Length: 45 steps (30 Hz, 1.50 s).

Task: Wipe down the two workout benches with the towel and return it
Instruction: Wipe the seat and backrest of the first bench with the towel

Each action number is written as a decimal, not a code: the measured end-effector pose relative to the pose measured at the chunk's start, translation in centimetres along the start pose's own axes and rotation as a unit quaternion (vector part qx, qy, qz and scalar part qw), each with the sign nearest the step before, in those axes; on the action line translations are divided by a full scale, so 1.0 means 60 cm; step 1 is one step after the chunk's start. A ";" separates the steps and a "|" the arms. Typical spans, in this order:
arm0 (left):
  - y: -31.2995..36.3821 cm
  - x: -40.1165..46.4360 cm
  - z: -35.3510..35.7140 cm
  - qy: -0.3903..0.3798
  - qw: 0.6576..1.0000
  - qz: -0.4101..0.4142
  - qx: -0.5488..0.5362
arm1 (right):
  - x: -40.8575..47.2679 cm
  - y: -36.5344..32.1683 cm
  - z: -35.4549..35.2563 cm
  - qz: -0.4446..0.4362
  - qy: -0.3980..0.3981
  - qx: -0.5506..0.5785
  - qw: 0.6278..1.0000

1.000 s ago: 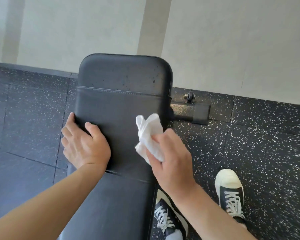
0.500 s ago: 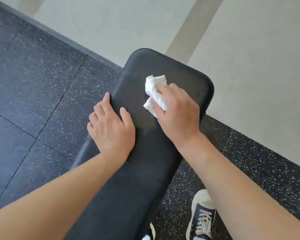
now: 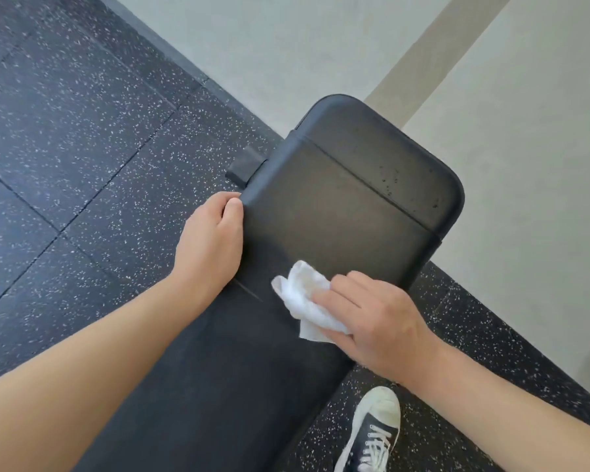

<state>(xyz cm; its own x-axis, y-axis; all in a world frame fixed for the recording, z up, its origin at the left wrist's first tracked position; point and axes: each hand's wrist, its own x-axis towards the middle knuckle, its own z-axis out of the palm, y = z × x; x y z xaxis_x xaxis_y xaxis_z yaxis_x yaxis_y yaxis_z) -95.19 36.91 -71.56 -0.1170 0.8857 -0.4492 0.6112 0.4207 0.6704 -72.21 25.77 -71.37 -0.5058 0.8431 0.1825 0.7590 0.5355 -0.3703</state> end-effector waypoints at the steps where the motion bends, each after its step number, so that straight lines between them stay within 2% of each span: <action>1: 0.006 0.007 0.003 -0.005 1.000 0.000 0.007 | -0.005 0.030 -0.012 0.010 0.010 -0.025 1.000; 5: 0.052 0.052 0.013 -0.030 0.999 -0.012 0.027 | 0.046 0.117 -0.031 0.163 0.090 -0.076 0.980; 7: 0.086 0.084 0.023 -0.038 0.998 -0.030 0.026 | 0.096 0.105 -0.013 0.236 0.124 -0.055 0.962; 9: 0.119 0.115 0.038 -0.033 0.998 -0.057 0.017 | 0.140 0.065 0.015 0.268 0.144 -0.039 0.952; 13: 0.151 0.161 0.072 -0.027 0.995 -0.079 0.054 | 0.157 -0.008 0.054 0.219 0.131 -0.015 0.967; 17: 0.144 0.165 0.088 0.031 0.988 -0.144 0.047 | 0.087 0.030 0.023 0.185 0.121 -0.020 0.975; 21: 0.141 0.160 0.098 0.072 0.984 -0.146 0.069 | 0.006 0.138 -0.044 0.257 0.114 -0.077 0.956; 24: 0.145 0.154 0.102 0.101 0.981 -0.137 0.089 | -0.012 0.202 -0.071 0.334 0.116 -0.065 0.933; 29: 0.144 0.154 0.110 0.140 0.977 -0.112 0.117 | 0.054 0.210 -0.043 0.427 0.202 -0.033 0.881; 31: 0.144 0.154 0.113 0.155 0.974 -0.108 0.126 | 0.091 0.189 -0.028 0.412 0.202 -0.052 0.887; 34: 0.142 0.153 0.112 0.160 0.973 -0.109 0.129 | 0.131 0.162 -0.009 0.344 0.181 -0.040 0.920; 37: 0.143 0.154 0.112 0.155 0.974 -0.107 0.129 | 0.131 0.192 -0.021 0.290 0.186 -0.050 0.937; 41: 0.144 0.155 0.114 0.158 0.972 -0.104 0.141 | 0.125 0.253 -0.051 0.344 0.196 -0.024 0.918; 45: 0.142 0.156 0.116 0.165 0.969 -0.103 0.151 | 0.160 0.248 -0.050 0.389 0.199 -0.011 0.899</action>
<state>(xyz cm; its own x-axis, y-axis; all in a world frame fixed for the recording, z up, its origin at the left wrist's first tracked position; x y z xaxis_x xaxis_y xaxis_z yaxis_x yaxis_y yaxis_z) -85.63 47.45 -74.18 -0.4750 0.8242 -0.3083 0.7437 0.5633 0.3601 -64.53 41.98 -72.43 0.3655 0.9113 0.1895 0.8295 -0.2266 -0.5105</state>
